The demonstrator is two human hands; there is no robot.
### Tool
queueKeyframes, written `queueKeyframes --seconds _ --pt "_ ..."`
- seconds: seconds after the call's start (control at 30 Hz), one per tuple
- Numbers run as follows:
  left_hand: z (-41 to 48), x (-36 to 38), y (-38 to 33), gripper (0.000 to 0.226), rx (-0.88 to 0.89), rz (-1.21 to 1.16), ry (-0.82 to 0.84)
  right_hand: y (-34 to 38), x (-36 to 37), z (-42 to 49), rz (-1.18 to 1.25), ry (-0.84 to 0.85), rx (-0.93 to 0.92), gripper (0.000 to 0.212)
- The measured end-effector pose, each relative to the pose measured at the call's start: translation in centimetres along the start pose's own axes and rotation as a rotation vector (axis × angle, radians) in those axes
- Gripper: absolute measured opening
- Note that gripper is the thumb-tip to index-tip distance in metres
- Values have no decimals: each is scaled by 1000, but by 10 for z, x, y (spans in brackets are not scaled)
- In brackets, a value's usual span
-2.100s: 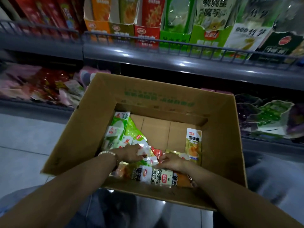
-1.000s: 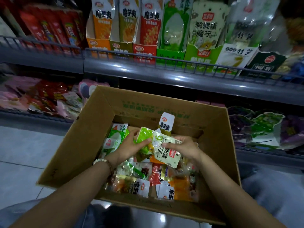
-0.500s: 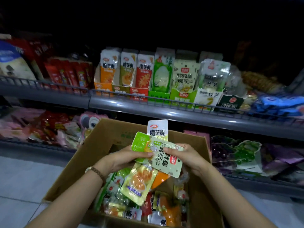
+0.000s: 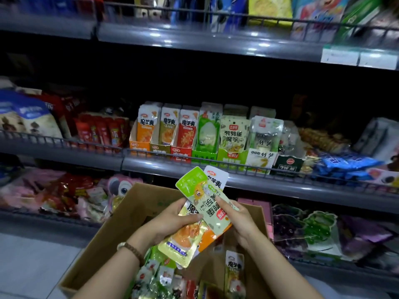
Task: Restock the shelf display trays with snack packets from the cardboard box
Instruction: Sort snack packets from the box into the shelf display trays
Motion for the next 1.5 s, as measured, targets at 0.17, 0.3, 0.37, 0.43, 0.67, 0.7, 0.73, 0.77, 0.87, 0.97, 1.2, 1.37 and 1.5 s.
queueKeyframes --seconds 0.17,0.3,0.37,0.43,0.67,0.7,0.73,0.77,0.87,0.97,1.2,1.37,1.5 --pt "1 -14 -7 26 43 -4 -106 0 -16 2 97 -94 15 28" --pt "1 -35 2 36 19 -92 -253 8 -31 1 119 -67 -1 24" --pt "2 -41 7 35 20 -127 -312 10 -32 -2 76 1 9 25" --pt "2 -40 7 28 16 -141 -370 15 -32 -6 25 91 23 29" --pt "5 -24 -2 26 -24 -175 -317 21 -27 -14 -341 128 15 32" --pt "3 -18 -3 22 -5 -141 -275 20 -26 -14 -355 89 7 31" --pt "2 -12 -5 18 22 -100 -237 20 -26 -12 -338 51 5 30" --pt "1 -7 -6 20 50 -67 -215 21 -25 -11 -284 26 6 29" --pt "2 -2 -13 35 127 -58 -244 25 -23 -7 -103 4 -18 28" --pt "9 -2 -24 37 192 -77 -334 27 -22 -5 -14 77 9 28" --pt "35 7 -42 30 185 -121 -359 61 -34 10 32 -55 -150 19" --pt "53 -11 -61 31 213 -90 -411 141 -68 37 -114 -138 -408 22" --pt "66 -28 -85 29 273 -99 -435 205 -84 62 -256 -144 -614 27"
Point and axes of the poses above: each hand's wrist, its own z-axis towards the middle knuckle, its own x-axis out of the palm, y = z × x, the point moved 3 cm from there along z, towards the middle knuckle
